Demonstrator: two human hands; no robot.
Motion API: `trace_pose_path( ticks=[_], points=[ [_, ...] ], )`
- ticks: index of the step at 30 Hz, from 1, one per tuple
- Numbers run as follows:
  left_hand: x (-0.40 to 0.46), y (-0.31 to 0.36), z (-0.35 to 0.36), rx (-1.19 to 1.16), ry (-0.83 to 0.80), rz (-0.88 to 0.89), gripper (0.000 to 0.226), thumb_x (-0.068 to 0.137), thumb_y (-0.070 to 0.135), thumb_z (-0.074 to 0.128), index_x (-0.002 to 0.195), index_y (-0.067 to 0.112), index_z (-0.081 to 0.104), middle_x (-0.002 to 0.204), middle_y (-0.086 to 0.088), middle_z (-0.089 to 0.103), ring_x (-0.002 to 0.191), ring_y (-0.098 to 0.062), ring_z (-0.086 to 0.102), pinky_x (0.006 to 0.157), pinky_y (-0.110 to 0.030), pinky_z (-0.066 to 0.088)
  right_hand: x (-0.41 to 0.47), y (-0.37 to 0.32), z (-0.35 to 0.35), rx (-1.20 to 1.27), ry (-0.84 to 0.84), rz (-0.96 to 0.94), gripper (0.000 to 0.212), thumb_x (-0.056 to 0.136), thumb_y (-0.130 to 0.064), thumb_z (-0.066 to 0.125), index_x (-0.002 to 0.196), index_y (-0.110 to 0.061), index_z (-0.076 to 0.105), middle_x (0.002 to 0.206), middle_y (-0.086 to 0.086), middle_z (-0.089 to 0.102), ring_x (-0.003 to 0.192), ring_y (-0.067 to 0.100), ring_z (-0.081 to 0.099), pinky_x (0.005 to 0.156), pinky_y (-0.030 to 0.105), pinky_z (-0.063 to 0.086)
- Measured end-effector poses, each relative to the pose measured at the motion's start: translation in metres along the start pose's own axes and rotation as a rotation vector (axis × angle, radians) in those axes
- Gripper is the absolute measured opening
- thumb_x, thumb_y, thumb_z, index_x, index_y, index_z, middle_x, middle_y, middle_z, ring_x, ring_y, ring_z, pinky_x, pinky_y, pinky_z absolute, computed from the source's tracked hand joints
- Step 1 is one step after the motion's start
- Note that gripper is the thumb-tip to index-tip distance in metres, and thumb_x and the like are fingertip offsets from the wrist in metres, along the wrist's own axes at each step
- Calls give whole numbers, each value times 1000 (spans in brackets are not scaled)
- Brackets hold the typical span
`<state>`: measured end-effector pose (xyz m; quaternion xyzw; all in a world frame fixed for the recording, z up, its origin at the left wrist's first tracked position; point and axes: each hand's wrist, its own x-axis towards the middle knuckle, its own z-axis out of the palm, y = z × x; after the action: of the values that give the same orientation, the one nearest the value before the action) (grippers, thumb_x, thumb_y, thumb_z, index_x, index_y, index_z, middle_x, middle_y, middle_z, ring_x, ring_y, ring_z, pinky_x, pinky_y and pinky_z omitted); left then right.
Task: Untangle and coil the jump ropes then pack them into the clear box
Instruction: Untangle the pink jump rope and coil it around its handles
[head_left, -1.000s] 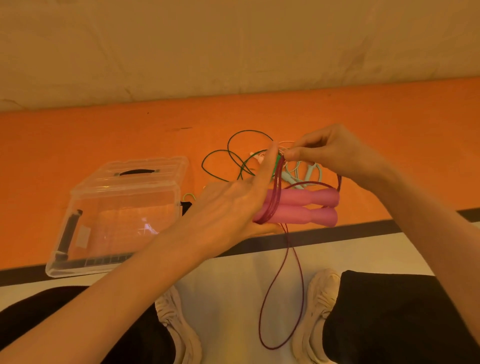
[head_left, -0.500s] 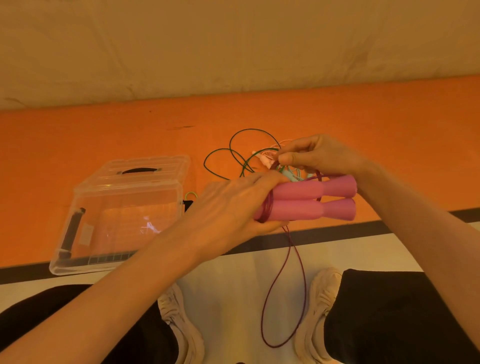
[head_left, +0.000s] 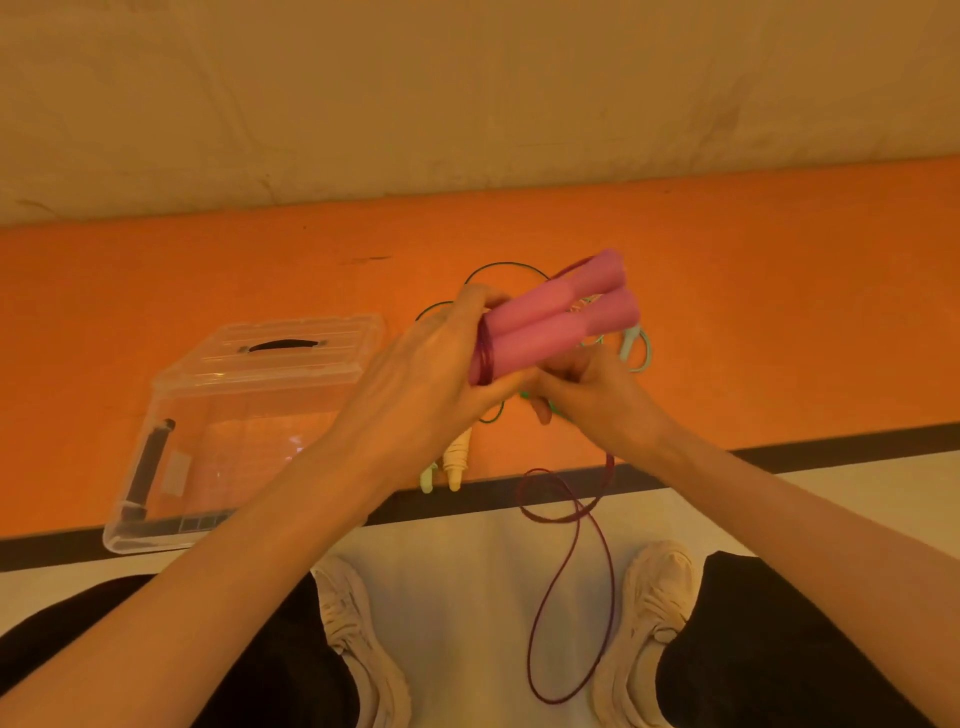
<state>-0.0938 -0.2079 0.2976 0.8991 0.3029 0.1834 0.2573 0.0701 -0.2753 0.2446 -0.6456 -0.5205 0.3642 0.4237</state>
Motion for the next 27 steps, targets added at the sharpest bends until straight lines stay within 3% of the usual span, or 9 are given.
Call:
trace_pose_path(
  ticks=[4,8,13,16,19,24,27],
  points=[
    [1,-5,0,83,3,-40,50,83,48,58,124,21,47,94,13,46,81,-9,46,65,-32,38,-22,-12,4,-45,-129,-35,20,98,-12,50,87,-1,63,57,3,51,48,0,42,53,10,32],
    [-3,-5,5,154,-10,-22,46,86,48,59,120,19,46,93,12,44,86,-20,55,66,-39,44,-30,-20,2,-168,-231,-99,19,99,-12,49,85,-6,60,74,-8,54,64,-3,49,62,10,35],
    [-4,-6,5,213,-28,-9,52,85,55,50,124,21,47,107,7,51,89,-23,58,69,-41,47,-30,-23,-8,-203,-316,-96,18,99,-22,48,93,-13,62,95,0,60,89,8,55,77,24,44],
    [-4,-3,4,197,-32,-21,50,86,53,54,125,23,45,99,13,44,93,-21,56,71,-38,45,-33,-30,-15,-144,-367,-19,24,101,-18,45,88,-6,61,75,-4,53,63,1,45,61,14,36],
    [0,-2,0,200,-9,-38,54,83,60,48,122,24,44,92,15,41,92,-22,56,75,-41,45,-32,-37,-17,33,-313,56,30,102,-15,39,84,4,53,59,0,38,52,5,31,53,15,28],
    [2,0,-1,256,-16,-55,69,73,75,32,117,24,42,88,10,43,86,-23,57,69,-39,40,-32,-44,-10,123,-139,217,56,96,-54,36,73,-7,56,49,-2,27,44,8,20,44,17,20],
    [2,-3,-1,298,-13,-45,78,68,82,26,117,24,42,88,9,47,84,-24,58,69,-39,38,-31,-45,-6,226,-82,322,61,88,-61,43,76,-4,61,49,1,28,41,7,19,42,19,15]
  ],
)
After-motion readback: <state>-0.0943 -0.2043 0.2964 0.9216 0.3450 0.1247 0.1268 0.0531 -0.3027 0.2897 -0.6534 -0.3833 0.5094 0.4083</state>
